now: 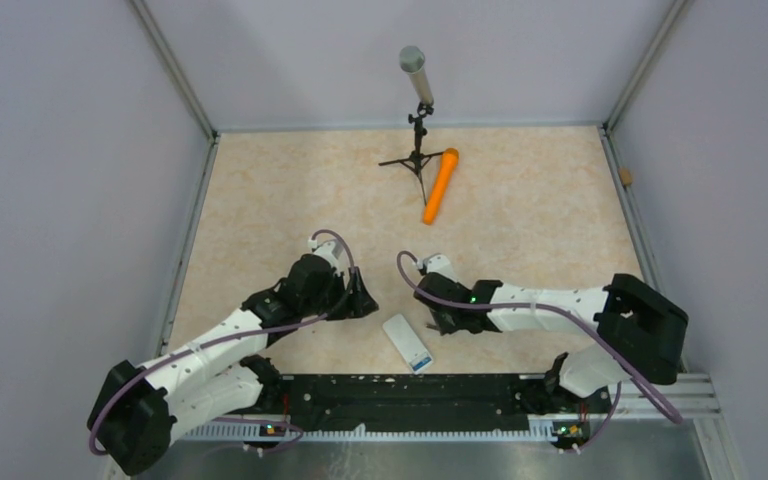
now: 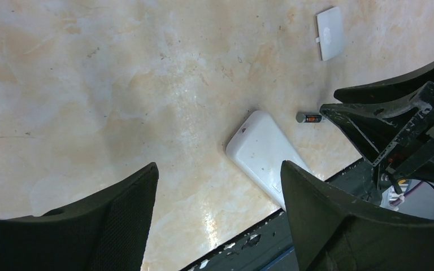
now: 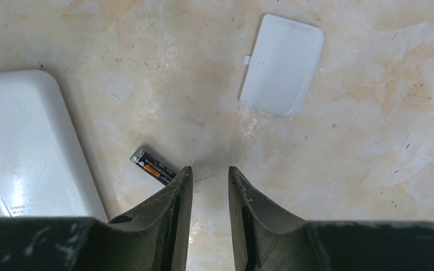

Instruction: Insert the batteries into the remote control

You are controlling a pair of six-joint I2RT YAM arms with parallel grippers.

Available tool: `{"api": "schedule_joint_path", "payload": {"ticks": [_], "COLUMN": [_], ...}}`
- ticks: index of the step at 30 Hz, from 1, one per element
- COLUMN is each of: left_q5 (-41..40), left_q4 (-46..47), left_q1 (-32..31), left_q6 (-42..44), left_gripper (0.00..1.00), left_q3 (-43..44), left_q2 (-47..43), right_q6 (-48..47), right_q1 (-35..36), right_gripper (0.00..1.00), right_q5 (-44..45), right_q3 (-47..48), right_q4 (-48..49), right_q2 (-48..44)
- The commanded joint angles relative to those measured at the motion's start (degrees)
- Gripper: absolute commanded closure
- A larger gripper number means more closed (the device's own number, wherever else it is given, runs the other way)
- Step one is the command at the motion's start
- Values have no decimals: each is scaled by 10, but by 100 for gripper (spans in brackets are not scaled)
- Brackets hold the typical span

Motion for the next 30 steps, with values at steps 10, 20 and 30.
{"api": "schedule_joint_path", "payload": {"ticks": [10,20,30], "left_q5": [65,116,192], "left_q4": [27,29,98], "left_q1": [3,2,-4], "left_q6": [8,6,-42], "left_gripper": [21,21,22], "left_q3": [3,2,-45], "left_q2": [30,54,90], "right_q6": [-102,-151,-159], "right_q1": [7,-9,-27], "right_gripper": [68,63,62], "right_q5": [-98,-131,-155], "right_q3": [23,18,1], "right_q4": [-1,31,66], "right_q2": [-71,-31,-9]}}
